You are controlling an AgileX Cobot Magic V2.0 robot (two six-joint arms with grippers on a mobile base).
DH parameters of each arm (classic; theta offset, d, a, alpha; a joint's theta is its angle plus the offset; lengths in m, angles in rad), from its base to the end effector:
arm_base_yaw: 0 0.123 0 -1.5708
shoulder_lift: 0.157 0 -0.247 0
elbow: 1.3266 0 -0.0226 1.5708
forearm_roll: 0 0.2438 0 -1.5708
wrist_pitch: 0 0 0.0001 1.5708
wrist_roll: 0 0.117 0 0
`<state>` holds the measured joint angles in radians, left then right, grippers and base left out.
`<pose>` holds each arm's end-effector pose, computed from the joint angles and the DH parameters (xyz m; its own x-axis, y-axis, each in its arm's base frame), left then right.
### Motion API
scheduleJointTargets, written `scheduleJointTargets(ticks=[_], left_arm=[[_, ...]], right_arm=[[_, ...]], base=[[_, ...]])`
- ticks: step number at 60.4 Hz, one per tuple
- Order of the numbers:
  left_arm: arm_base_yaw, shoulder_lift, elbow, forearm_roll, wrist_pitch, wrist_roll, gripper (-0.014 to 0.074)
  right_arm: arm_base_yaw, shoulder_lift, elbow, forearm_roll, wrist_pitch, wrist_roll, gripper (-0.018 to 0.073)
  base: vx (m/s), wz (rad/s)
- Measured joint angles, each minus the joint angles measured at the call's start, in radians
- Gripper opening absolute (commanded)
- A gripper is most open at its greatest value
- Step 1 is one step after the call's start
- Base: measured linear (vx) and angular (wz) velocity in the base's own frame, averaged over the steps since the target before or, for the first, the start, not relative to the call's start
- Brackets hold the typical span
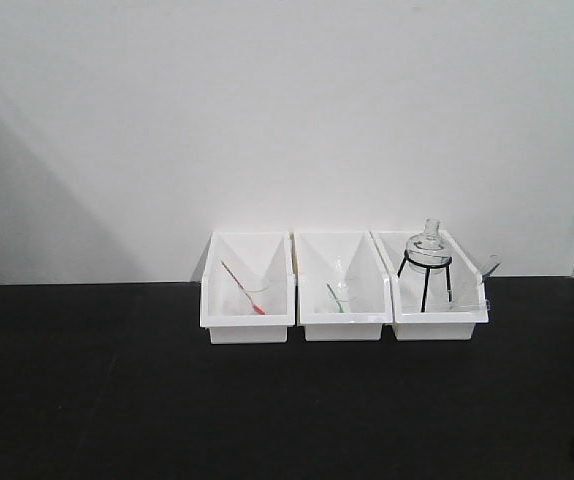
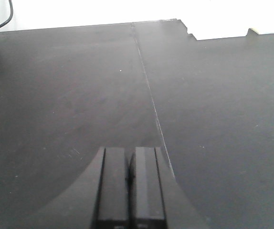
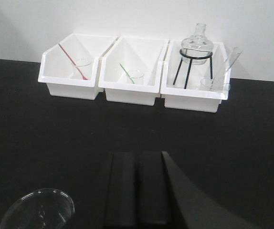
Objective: Grab transparent chemical and place on left bench
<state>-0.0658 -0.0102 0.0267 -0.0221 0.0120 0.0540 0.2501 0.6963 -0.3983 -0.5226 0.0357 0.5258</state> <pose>0.1138 -0.0075 0.2057 0.0606 0.0280 -0.9978 0.0641 0.9974 0.0319 0.1888 0.0460 0.2521 -0.2327 -0.0559 -0.9709 -0.2299 0.9732 -0.0009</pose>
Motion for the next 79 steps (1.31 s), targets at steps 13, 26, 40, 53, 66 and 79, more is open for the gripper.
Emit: scheduleJointTargets(ticks=[13,26,40,53,66,79], left_arm=[[0.0,0.0,0.0,0.0,0.0,0.0,-0.0003],[0.0,0.0,0.0,0.0,0.0,0.0,-0.0003],[0.0,0.0,0.0,0.0,0.0,0.0,-0.0003],[0.0,0.0,0.0,0.0,0.0,0.0,-0.0003],[0.0,0.0,0.0,0.0,0.0,0.0,-0.0003],[0.0,0.0,0.0,0.0,0.0,0.0,-0.0003]], right_arm=[[0.0,-0.067,0.0,0.0,0.048,0.0,-0.0007],[0.0,-0.069,0.0,0.0,0.056,0.0,-0.0007],[0.0,-0.069,0.002,0.002,0.059,0.002,-0.0007],[-0.045,-0.19,0.117,0.166,0.058,-0.095,-0.0007],[-0.153,-0.453,0.328,0.333,0.055,-0.247,-0.0007],[-0.168,-0.69,0.427,0.381,0.096,-0.268,-0.0007]], base=[[0.0,0.0],[0.0,0.0],[0.0,0.0],[0.0,0.0],[0.0,0.0],[0.0,0.0]])
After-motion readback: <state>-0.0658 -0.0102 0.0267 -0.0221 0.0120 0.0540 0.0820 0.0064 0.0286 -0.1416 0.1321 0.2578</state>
